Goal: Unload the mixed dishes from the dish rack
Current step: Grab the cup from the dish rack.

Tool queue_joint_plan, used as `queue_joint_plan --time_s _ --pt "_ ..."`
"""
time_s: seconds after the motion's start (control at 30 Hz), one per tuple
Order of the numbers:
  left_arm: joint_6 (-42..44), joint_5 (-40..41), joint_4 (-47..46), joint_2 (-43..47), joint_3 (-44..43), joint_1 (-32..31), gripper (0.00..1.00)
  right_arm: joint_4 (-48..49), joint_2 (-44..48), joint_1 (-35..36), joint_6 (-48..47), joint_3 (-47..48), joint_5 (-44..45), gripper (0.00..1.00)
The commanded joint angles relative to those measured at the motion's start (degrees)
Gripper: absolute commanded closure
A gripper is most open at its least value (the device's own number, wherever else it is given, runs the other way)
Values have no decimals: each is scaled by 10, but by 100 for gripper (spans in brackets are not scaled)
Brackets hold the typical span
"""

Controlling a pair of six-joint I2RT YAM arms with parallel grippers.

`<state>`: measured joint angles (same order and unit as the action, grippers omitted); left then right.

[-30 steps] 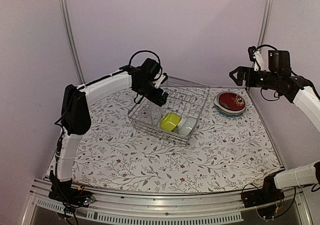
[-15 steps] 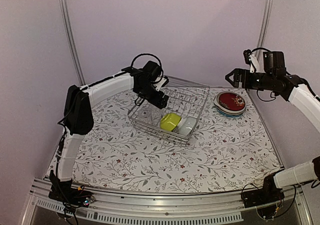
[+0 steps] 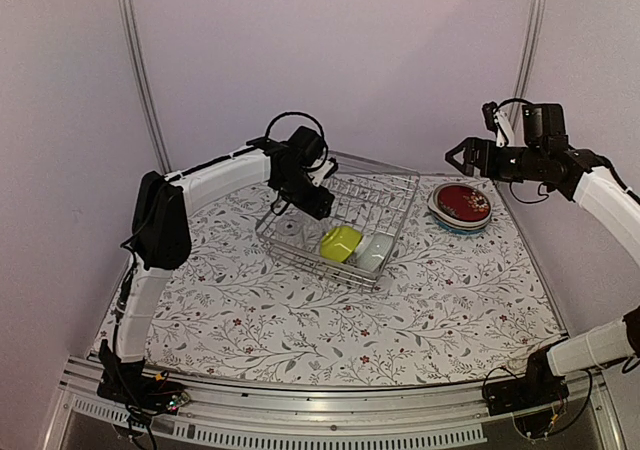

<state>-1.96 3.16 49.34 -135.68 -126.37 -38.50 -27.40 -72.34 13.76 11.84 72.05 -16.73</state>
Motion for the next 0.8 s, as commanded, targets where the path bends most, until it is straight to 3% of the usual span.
queue_joint_plan --time_s 0.0,0.2,0.57,0.77 --pt "1 -3 5 -8 -13 9 33 -2 -12 -1 20 12 -29 1" --pt "5 2 -8 17 -7 9 47 0 -23 0 35 11 -50 1" --pt "9 -5 -93 138 50 9 52 14 -41 0 80 26 -112 1" --pt "0 -41 -173 226 125 8 53 47 -58 -1 130 31 -180 1"
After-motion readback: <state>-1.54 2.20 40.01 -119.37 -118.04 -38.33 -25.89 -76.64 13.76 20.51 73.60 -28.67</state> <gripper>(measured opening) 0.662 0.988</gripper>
